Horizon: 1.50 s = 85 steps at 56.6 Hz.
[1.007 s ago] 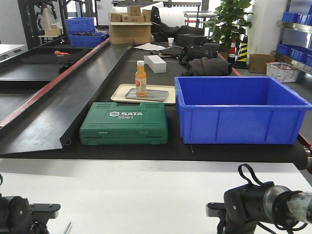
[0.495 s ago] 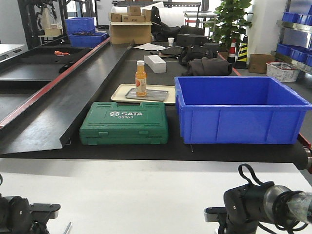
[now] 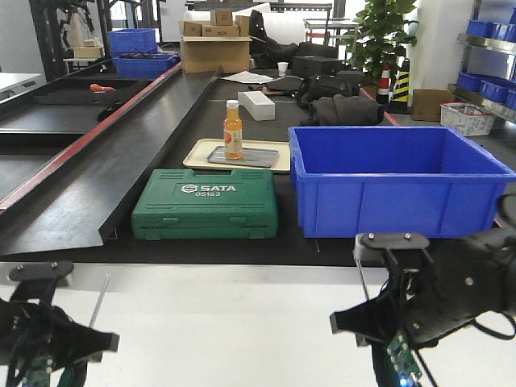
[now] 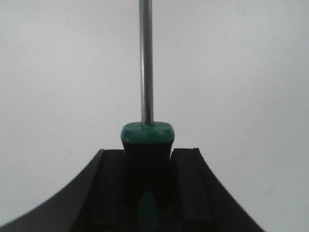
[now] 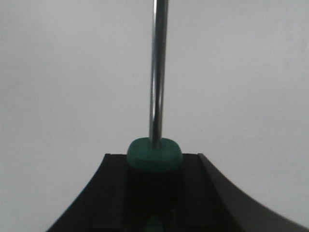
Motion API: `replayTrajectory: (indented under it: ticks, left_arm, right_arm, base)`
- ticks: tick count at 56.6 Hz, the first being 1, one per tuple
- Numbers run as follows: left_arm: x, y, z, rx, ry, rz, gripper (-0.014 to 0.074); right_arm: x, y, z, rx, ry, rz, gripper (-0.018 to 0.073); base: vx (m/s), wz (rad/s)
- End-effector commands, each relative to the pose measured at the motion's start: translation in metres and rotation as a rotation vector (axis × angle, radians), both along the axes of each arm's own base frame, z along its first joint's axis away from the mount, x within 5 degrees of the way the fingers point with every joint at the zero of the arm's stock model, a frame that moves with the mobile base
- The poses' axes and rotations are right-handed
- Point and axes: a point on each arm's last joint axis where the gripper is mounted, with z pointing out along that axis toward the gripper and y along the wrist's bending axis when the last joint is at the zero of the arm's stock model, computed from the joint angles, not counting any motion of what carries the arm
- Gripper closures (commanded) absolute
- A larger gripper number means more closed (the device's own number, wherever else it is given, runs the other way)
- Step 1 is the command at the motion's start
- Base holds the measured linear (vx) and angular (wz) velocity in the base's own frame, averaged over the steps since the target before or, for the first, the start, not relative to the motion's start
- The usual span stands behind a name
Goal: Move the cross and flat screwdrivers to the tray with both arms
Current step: 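Lift both screwdrivers upright off the table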
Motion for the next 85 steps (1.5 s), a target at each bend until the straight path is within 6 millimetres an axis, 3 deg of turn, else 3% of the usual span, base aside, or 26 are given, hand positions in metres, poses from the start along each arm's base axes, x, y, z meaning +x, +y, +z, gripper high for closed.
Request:
replayTrajectory:
  ticks: [1, 15, 23, 33, 85]
  left_arm:
    - [-0.01, -0.001, 0.057, -0.086, -0.23, 0.046, 0.06]
    - [-0.047, 0.004, 0.143, -0.139, -0.494, 0.036, 0.06]
    - [-0.06, 0.006, 0.17, -0.15, -0.559, 0.022, 0.06]
    - [-0.062, 0.005, 0.171, -0.147, -0.547, 0.013, 0.06]
    - [-0.061, 0.005, 0.17, -0.145, -0.545, 0.015, 0.0598]
  right_arm:
    - [-0.014, -0.006, 0.058, 0.064, -0.246, 0.009, 0.0568]
    - [-0.05, -0.017, 0.113, 0.111, -0.457, 0.02, 0.0568]
    - [-0.061, -0.021, 0.127, 0.126, -0.509, 0.02, 0.0568]
    - [-0.067, -0.022, 0.134, 0.138, -0.547, 0.02, 0.0568]
    - [-0.067, -0.022, 0.134, 0.137, -0.54, 0.019, 0.0568]
  base:
    - [0.0, 0.0]
    - [0.0, 0.0]
    - [0.0, 0.0]
    - [0.0, 0.0]
    - [0.0, 0.0]
